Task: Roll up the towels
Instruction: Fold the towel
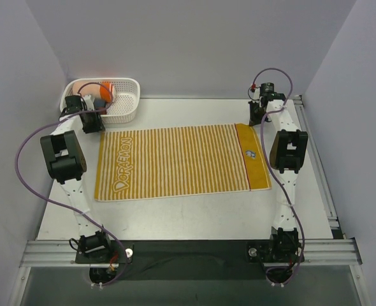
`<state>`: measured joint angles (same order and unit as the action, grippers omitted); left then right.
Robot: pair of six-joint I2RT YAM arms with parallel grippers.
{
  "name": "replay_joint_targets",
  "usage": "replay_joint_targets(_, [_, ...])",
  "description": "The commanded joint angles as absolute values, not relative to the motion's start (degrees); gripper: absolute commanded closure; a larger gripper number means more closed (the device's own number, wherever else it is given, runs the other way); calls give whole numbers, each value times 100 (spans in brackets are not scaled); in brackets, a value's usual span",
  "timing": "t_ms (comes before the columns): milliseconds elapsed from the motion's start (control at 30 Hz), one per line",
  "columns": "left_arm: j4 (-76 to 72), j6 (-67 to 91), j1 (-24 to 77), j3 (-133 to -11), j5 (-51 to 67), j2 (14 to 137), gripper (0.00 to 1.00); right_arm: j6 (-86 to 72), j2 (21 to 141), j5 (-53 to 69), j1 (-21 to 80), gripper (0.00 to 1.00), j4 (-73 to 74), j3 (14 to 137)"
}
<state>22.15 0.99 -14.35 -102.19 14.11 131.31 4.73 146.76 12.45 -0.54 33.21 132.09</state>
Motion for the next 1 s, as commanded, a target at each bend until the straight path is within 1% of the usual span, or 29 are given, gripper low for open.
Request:
replay_joint_targets(0, [2557, 26, -1433, -10424, 1441, 13236, 52, 536, 14388, 1213, -35, 100, 3498, 13087])
replay_joint_targets(267, [2549, 62, -1468, -9968, 1739, 12982, 52, 571, 14379, 1213, -35, 100, 3507, 13078])
replay_joint_targets(500, [2575, 79, -1450, -9809, 1863, 12920, 53, 571, 14335, 1230, -53, 100, 3498, 13008])
replay_joint_targets(800, [2768, 26, -1371, -9703, 1372, 12902, 55, 554, 14282, 1283, -62, 100, 3498, 12964])
replay_joint_targets(967, [2865, -220, -1248, -9729, 1073, 12911, 67, 492, 14238, 1362, -79, 100, 3498, 12929])
